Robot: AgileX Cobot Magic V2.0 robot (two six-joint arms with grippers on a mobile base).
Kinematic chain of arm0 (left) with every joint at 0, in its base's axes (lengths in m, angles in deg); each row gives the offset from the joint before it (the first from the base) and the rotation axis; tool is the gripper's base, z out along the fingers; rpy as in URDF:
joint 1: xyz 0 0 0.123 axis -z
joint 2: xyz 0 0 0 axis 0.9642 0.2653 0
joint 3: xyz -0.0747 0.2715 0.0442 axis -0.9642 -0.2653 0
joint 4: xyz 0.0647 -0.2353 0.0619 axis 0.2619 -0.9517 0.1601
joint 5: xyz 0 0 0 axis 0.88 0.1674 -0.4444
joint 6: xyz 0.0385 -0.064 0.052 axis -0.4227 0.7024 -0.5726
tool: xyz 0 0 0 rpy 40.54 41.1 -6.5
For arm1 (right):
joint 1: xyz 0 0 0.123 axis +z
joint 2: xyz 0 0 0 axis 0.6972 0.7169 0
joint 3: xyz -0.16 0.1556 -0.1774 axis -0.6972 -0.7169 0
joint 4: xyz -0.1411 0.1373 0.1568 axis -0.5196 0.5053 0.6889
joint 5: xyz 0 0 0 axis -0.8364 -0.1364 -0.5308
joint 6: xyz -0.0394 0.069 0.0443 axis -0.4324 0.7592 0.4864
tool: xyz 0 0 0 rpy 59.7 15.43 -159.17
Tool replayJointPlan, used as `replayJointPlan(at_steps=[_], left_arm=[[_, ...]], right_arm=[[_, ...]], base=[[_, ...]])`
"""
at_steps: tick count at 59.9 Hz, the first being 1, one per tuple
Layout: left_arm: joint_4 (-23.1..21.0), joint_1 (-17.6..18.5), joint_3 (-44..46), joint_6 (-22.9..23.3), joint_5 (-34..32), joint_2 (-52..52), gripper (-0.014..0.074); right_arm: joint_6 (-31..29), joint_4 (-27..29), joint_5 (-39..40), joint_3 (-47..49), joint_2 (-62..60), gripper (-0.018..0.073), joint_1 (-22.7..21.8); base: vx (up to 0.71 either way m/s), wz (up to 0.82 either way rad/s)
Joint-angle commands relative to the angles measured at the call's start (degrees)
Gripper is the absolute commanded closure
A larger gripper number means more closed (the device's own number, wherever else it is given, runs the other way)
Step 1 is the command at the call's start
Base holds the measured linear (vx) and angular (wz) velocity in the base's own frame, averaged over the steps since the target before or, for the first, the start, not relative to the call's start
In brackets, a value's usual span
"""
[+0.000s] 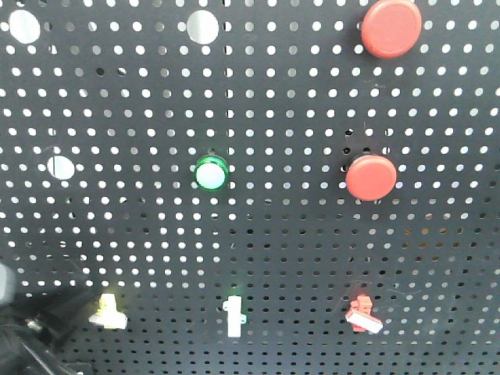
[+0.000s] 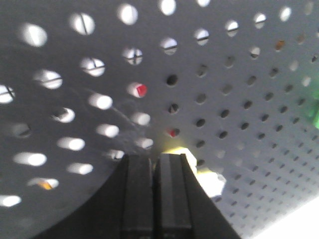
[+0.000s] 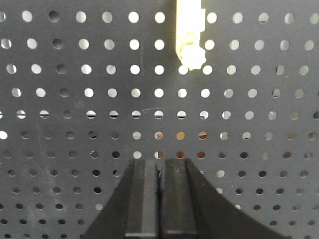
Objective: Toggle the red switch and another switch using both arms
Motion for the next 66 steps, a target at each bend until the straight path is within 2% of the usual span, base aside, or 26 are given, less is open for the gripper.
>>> replayJointPlan(at_steps=[1, 10, 20, 37, 46, 49, 57, 66], left_arm=[[-1.7, 3.1, 1.9, 0.6, 2.9, 0.6, 0.0594], [-4.8, 7.0, 1.9, 0.6, 9.4, -0.5, 0.0594], [-4.6, 8.2, 1.9, 0.6, 13.2, -1.8, 0.0594], [-6.0, 8.2, 1.9, 0.6, 12.8, -4.9, 0.0594], [-5.3, 8.2, 1.9, 0.3, 9.1, -9.7, 0.0594], [-4.0, 8.2, 1.9, 0.1, 7.8, -11.3, 0.0594], [0.0, 8.2, 1.9, 0.1, 6.3, -14.3, 0.0594], [0.1, 8.2, 1.9, 0.2, 6.6, -15.4, 0.0594]], right_arm=[[0.0, 0.1, 5.0, 2.0, 0.3, 0.0566, -0.1], [0.0, 0.1, 5.0, 2.0, 0.3, 0.0566, -0.1], [0.0, 0.1, 5.0, 2.0, 0.3, 0.0566, -0.1], [0.2, 0.2, 4.9, 2.0, 0.3, 0.0566, -0.1], [5.2, 1.1, 5.1, 2.0, 0.3, 0.0566, 0.7], [5.3, -0.2, 5.1, 2.0, 0.3, 0.0566, 2.3], [5.3, -5.7, 7.9, 2.0, 0.8, 0.0566, 10.5], [5.3, -8.0, 13.1, 2.0, 4.7, 0.0566, 19.4]], base=[[0.00, 0.01], [0.00, 0.00], [0.00, 0.00], [0.00, 0.00], [0.00, 0.00], [0.00, 0.00], [0.00, 0.00], [0.00, 0.00]])
